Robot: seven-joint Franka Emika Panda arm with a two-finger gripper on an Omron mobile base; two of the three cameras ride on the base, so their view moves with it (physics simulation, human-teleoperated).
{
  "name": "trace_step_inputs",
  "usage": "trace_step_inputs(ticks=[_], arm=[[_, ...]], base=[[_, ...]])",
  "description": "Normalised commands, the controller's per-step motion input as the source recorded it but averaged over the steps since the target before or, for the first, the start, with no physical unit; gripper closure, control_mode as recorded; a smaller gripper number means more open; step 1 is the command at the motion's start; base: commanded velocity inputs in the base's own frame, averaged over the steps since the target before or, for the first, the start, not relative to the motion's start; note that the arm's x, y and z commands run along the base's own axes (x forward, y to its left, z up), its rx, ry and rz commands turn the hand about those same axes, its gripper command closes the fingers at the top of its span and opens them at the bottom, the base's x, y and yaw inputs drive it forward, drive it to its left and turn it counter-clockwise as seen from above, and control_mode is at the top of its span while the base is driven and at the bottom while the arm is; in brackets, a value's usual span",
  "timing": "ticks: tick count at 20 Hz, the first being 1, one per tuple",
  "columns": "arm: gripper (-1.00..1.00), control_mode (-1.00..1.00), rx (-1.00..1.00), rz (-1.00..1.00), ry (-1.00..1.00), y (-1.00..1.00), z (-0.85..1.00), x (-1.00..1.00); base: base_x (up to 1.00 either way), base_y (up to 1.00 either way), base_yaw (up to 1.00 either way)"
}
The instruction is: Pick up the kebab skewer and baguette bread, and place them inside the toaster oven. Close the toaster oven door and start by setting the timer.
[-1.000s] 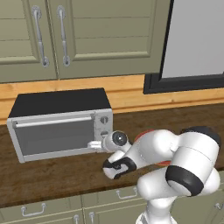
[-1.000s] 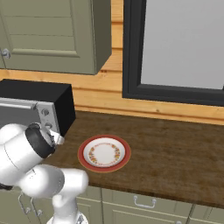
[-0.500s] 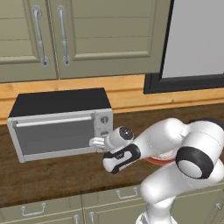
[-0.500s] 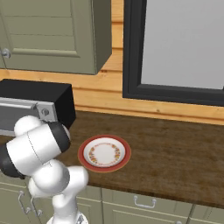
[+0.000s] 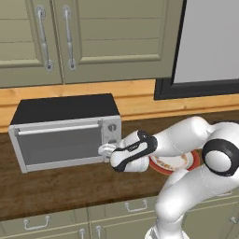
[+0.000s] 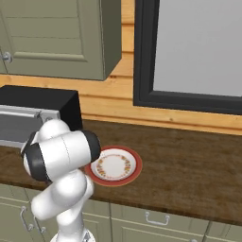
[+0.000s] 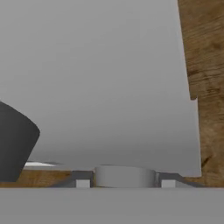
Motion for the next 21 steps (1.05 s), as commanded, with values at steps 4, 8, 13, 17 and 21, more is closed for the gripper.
trace_step_inputs(ticks=[4, 8, 13, 17, 21], arm=[[1.0, -1.0, 0.3, 0.19, -0.18, -0.55, -0.07, 0.0], [1.0, -1.0, 0.31, 0.17, -0.15, -0.55, -0.02, 0.0], [1.0, -1.0, 0.24, 0.07, -0.09, -0.34, -0.02, 0.0], [1.0, -1.0, 0.16, 0.01, -0.06, -0.14, -0.04, 0.0], [1.0, -1.0, 0.11, 0.0, -0.03, 0.0, -0.02, 0.0]], base=[[0.0, 0.0, 0.0], [0.0, 0.0, 0.0], [0.0, 0.0, 0.0], [0.0, 0.0, 0.0], [0.0, 0.0, 0.0]])
